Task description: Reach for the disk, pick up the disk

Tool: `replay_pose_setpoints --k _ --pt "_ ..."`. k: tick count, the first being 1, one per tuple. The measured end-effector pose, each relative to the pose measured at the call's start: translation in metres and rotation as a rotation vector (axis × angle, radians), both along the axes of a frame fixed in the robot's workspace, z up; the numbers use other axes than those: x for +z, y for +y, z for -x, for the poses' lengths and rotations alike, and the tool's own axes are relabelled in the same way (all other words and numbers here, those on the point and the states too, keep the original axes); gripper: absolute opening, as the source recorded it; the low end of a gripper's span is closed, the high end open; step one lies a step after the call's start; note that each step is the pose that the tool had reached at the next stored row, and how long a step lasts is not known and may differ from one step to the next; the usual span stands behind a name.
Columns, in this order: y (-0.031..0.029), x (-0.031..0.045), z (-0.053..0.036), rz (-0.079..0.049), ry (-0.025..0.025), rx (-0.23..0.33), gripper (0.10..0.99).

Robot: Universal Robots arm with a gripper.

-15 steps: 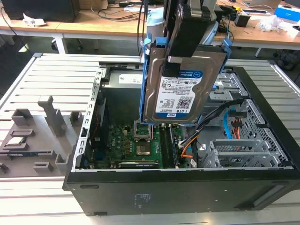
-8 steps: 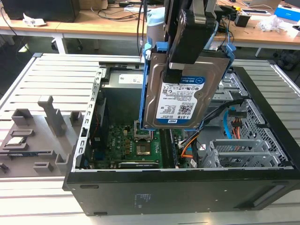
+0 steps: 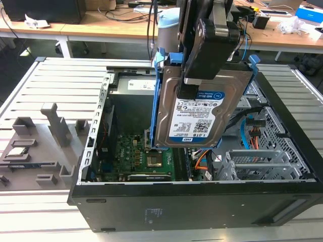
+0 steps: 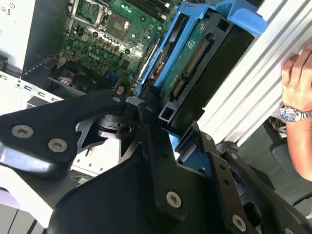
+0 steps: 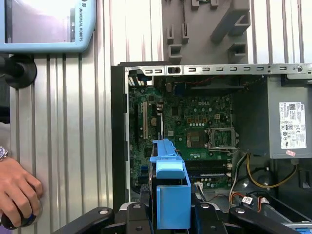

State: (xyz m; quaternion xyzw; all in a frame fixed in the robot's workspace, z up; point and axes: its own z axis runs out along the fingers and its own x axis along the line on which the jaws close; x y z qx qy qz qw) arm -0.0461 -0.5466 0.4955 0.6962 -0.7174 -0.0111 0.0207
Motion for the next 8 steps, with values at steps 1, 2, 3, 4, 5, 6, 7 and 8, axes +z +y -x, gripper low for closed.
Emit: replay_pose_setpoints --k 1,2,3,4,5,6,7,8 --pt "-0.0019 0.0000 0.0000 0.000 0.0000 0.000 0.369" --pt "-0.0038 0.0000 0.0000 0.000 0.0000 0.000 0.369" --pt "-0.0050 0.0000 0.0000 0.000 0.0001 0.000 0.369" --pt "-0.0057 0.0000 0.0000 0.000 0.0000 0.000 0.369" --pt "-0.0058 0.0000 0.0000 0.000 0.0000 0.000 0.369" --pt "-0.0058 0.0000 0.0000 0.000 0.0000 0.000 0.369" --pt "-0.0058 0.0001 0.0000 0.000 0.0001 0.000 0.369" --pt "-0.0059 0.0000 0.0000 0.000 0.0000 0.000 0.369"
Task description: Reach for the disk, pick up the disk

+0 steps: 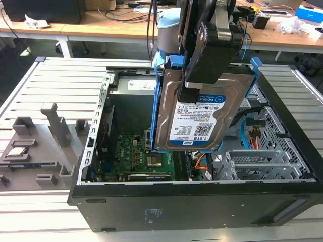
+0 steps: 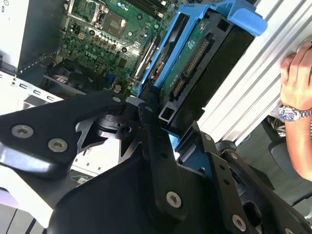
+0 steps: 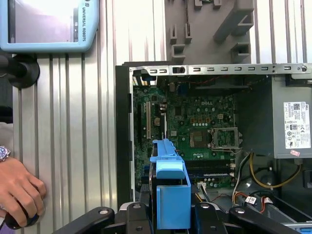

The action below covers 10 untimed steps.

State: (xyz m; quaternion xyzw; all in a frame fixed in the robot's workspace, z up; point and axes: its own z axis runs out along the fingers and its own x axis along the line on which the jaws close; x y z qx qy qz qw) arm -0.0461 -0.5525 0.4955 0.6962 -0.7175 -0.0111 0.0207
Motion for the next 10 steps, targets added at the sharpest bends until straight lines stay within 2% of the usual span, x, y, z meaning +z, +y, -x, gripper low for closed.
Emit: replay_pose_setpoints --k 3,6,7,10 --pt "-0.0001 0.0000 -0.0004 0.000 0.0000 0.000 0.369" --pt "-0.0001 0.0000 -0.0052 0.000 0.0000 0.000 0.369" --pt "-0.0001 0.0000 -0.0104 0.000 0.0000 0.000 0.369" --pt "-0.0001 0.0000 -0.0171 0.000 0.0000 0.000 0.369"
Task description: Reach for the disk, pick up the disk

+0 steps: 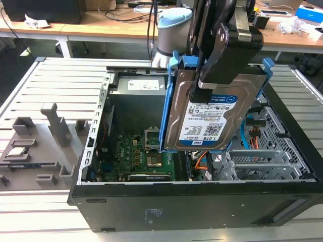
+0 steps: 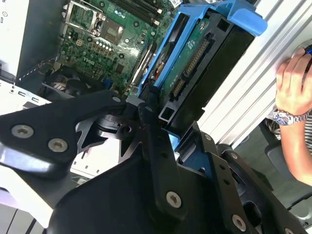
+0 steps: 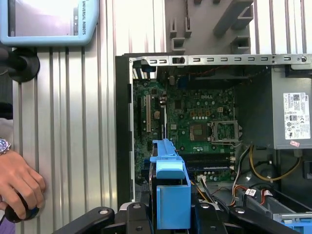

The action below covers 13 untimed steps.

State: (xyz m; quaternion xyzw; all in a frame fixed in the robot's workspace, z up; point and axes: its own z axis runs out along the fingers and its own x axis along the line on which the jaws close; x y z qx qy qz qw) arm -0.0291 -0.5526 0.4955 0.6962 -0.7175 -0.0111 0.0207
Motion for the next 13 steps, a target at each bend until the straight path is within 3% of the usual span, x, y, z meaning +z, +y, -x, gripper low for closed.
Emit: replay_pose_setpoints --k 2,10,13 --pt "0.0000 0.0000 -0.0078 0.000 0.0000 0.000 0.369" --pt "0.0000 0.0000 -0.0232 0.000 0.0000 0.000 0.369" --pt "0.0000 0.0000 -0.0330 0.000 0.0000 0.000 0.369"
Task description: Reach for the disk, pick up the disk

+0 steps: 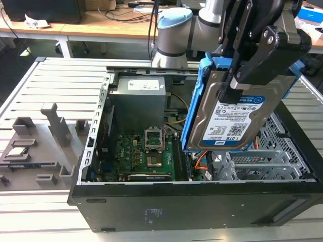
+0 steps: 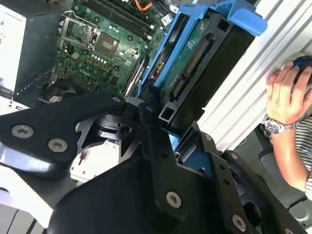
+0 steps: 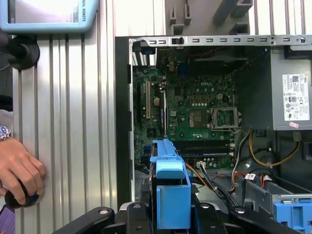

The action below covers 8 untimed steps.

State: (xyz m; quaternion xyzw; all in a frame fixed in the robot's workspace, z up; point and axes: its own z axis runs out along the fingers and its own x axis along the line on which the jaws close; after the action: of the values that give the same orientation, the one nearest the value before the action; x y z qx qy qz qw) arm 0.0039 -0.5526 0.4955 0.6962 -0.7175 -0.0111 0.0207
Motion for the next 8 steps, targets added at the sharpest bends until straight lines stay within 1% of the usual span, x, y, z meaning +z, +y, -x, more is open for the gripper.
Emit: replay_pose_setpoints --k 2,3,5,7,8 --pt "0.0000 0.0001 -0.0058 0.000 0.0001 0.000 0.369" --pt "0.0000 0.0000 -0.0106 0.000 0.0001 0.000 0.369" --pt "0.0000 0.0001 -0.0161 0.000 0.0001 0.000 0.369" --pt "0.0000 0.0001 -0.0240 0.000 0.0001 0.000 0.369" --pt "-0.0001 0.0000 -0.0299 0.000 0.0001 0.000 0.369"
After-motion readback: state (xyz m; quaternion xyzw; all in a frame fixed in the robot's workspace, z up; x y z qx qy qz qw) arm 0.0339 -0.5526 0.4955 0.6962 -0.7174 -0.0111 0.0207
